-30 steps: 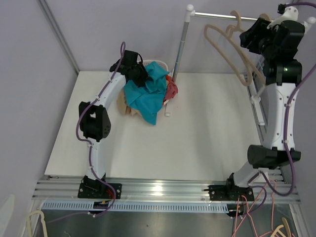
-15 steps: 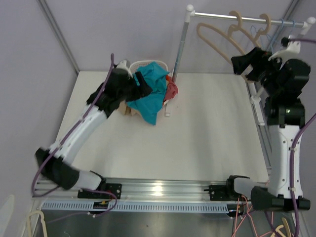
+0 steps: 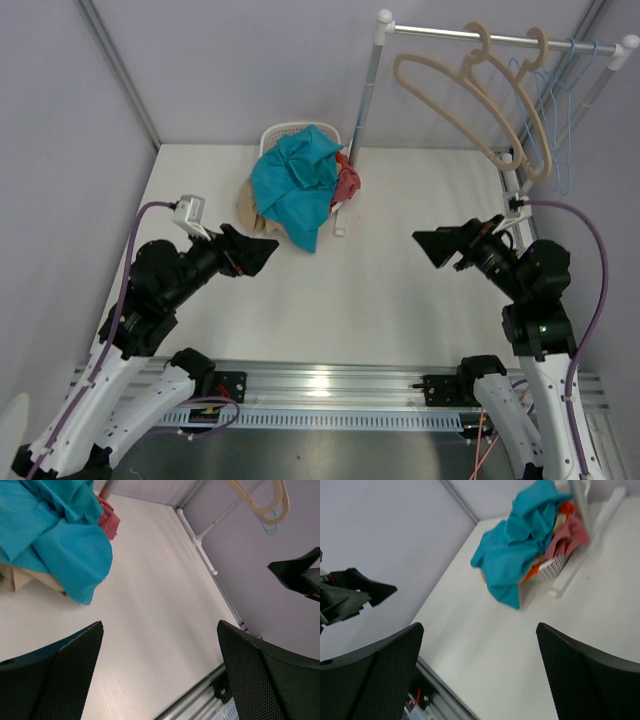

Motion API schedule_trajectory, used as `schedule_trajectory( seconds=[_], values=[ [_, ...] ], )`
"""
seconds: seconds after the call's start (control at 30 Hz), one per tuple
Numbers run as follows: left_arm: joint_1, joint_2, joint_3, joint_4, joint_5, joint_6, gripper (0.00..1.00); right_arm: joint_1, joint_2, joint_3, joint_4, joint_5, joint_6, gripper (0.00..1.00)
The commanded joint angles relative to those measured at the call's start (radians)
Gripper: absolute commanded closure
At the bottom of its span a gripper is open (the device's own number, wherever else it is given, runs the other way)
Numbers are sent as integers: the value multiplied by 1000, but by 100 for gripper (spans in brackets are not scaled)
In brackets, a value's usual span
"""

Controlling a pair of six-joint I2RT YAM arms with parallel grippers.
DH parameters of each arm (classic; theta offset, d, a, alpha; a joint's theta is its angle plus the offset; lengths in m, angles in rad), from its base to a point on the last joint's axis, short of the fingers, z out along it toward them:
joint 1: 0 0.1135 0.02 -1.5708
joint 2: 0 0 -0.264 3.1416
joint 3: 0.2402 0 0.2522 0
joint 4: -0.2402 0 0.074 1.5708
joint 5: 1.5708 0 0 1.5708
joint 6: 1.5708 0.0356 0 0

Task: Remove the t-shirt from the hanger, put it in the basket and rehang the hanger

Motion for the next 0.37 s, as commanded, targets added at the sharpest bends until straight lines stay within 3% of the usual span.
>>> schedule_trajectory(
  seconds=[0.0,0.13,0.33],
  values=[
    [-1,-120,-113,-7,100,-20,0,78,-70,-123,-17,46,35,1],
    [-1,-211,-188,-42,74,-8,0,146,-138,-186,-107,143,25,1],
    [-1,-219,-163,-74,62,22,1,160,-181,-224,-132,177,13,1]
  ],
)
